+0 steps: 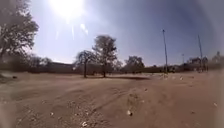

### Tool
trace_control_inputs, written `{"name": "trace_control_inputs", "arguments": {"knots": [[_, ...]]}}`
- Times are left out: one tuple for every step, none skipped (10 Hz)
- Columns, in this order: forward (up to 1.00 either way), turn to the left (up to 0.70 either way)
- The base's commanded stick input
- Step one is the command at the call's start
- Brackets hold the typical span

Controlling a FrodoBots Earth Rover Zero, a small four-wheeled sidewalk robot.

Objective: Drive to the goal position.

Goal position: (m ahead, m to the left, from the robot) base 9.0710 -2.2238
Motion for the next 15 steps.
{"name": "trace_control_inputs", "arguments": {"knots": [[0.50,0.00],[0.50,0.50],[0.50,0.50],[0.50,0.42],[0.50,0.19],[0.50,0.00],[0.50,0.00],[0.50,0.00],[0.50,0.00],[0.50,0.00],[0.50,0.00],[0.50,0.00],[0.50,0.00],[0.50,0.00],[0.50,0.00]]}}
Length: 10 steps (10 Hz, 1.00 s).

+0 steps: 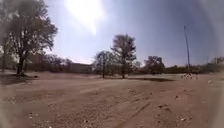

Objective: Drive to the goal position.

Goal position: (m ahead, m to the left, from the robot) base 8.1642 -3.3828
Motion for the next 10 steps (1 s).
{"name": "trace_control_inputs", "arguments": {"knots": [[0.50,0.00],[0.50,0.00],[0.50,0.00],[0.50,0.00],[0.50,0.00],[0.50,0.00],[0.50,0.00],[0.50,0.00],[0.50,0.00],[0.50,0.00]]}}
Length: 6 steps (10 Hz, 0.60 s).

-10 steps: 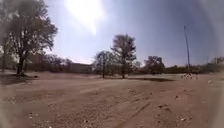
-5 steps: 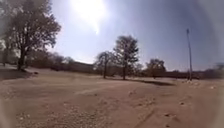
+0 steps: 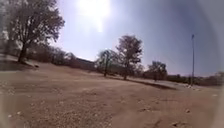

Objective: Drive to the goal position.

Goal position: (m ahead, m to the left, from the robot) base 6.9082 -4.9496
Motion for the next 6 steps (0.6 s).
{"name": "trace_control_inputs", "arguments": {"knots": [[0.50,0.08],[0.50,0.31],[0.50,0.50],[0.50,0.50],[0.50,0.50],[0.50,0.26]]}}
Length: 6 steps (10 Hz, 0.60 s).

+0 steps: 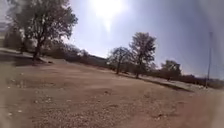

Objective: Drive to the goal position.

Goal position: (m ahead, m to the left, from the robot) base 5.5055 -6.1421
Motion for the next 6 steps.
{"name": "trace_control_inputs", "arguments": {"knots": [[0.50,0.01],[0.50,0.00],[0.50,0.00],[0.50,0.00],[0.50,0.00],[0.50,0.00]]}}
